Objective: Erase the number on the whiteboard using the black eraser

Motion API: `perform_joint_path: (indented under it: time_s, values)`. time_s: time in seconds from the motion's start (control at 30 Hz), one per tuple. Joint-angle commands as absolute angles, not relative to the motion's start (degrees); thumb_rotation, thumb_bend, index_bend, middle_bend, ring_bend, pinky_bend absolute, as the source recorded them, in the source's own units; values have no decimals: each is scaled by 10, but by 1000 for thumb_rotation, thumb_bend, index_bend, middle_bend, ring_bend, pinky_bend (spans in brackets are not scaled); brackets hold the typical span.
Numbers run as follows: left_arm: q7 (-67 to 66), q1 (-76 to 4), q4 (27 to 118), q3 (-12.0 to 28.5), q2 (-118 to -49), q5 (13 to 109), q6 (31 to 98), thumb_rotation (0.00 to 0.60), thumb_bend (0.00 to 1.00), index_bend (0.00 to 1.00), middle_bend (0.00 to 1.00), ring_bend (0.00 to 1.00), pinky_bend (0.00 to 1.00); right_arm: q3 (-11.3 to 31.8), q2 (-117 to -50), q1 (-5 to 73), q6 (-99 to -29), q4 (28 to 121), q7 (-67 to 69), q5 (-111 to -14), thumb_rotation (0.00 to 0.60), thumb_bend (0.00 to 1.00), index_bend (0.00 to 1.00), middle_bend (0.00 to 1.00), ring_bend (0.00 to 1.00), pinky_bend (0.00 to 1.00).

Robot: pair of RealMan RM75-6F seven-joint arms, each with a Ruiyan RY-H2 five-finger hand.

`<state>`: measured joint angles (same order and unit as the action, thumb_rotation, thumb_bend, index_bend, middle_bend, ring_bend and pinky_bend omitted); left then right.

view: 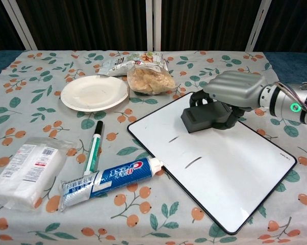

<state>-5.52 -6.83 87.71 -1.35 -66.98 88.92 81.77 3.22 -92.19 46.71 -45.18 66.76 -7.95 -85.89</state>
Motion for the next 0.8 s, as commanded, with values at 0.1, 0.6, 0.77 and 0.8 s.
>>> perform_joint_path:
  time_s: [0.1,0.6,0.77,0.8]
  values:
    - [-55,-67,877,-13,-668,887,818,600,0,87,83,42,189,59,-971,500,-443,621,-64,-849,600,428,863,650,583,717]
    - [-51,-64,879,-13,-663,890,825,600,0,87,83,42,189,38,-964,516,-425,675,-78,-857,600,432,866,650,584,717]
    - [-53,-65,880,-13,-664,891,823,600,0,87,83,42,189,9,-919,506,-440,744,-88,-882,600,432,868,651,584,717]
    - [-54,-66,881,-13,-664,892,822,600,0,87,83,42,189,0,-907,503,-441,761,-90,-887,600,432,868,652,584,717]
